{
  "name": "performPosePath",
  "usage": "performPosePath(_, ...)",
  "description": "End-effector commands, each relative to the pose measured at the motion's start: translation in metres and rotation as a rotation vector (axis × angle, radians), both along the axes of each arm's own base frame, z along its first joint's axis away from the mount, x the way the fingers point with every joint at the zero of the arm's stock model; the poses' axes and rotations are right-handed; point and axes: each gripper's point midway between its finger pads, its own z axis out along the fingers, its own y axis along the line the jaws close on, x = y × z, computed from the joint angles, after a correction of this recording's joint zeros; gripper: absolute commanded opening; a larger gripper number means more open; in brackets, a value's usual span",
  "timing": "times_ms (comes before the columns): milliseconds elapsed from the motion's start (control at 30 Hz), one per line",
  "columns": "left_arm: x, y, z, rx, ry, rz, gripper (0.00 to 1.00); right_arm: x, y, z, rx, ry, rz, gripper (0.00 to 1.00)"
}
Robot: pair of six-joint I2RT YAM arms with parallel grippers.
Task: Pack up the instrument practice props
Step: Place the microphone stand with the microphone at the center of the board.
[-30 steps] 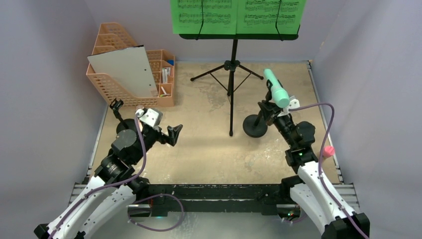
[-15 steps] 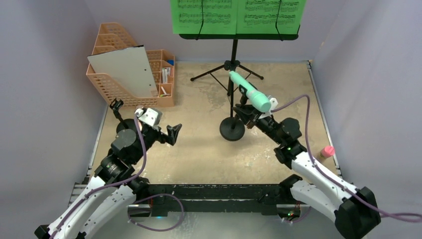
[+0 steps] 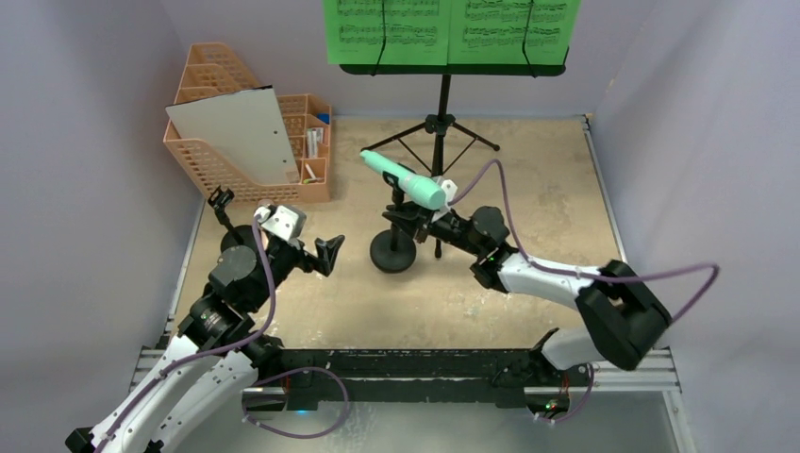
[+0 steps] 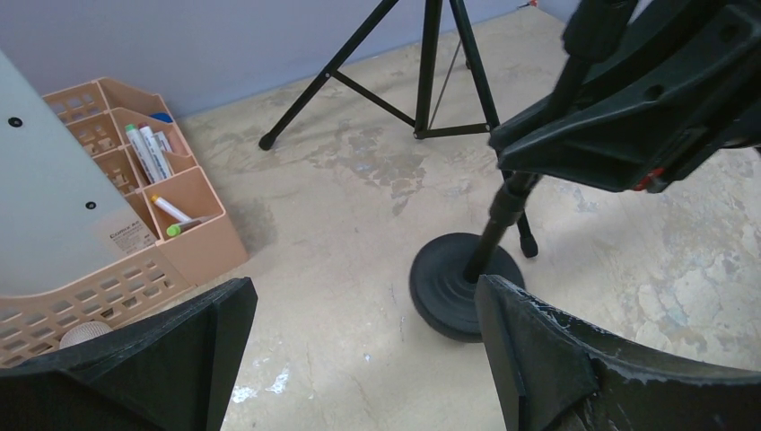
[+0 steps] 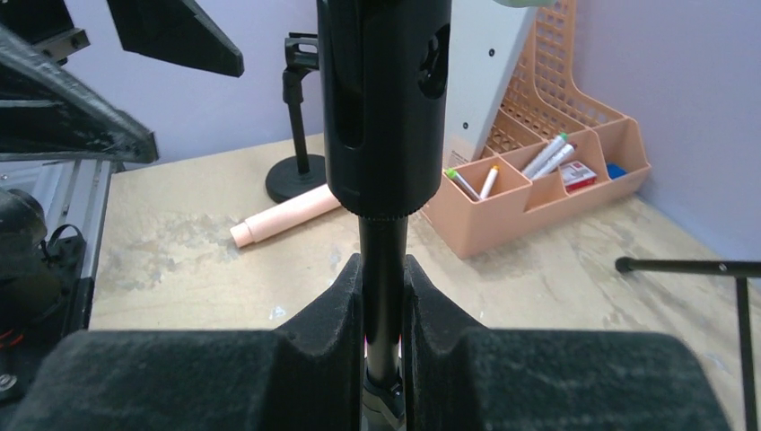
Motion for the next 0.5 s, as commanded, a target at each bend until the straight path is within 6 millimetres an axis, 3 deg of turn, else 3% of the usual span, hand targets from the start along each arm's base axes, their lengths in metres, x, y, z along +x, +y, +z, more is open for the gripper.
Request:
performPosePath(0,0.002,-0.002,0.004,-0.007,-0.025,-0.012,0.98,-0.005,0.013,0.094,0.232,-0.276,0.071,0.0)
performPosePath(200,0.001,-0.003,0.004,-0.008,-0.026,-0.017,0.98,0.004,0.041,0.074,0.199,-0.272,0.164,0.0)
performPosePath(467,0.002,-0.004,0.003,-0.007,-0.024,-0.021,0.98,0.013,0.057,0.057,0.192,-0.259,0.212,0.0)
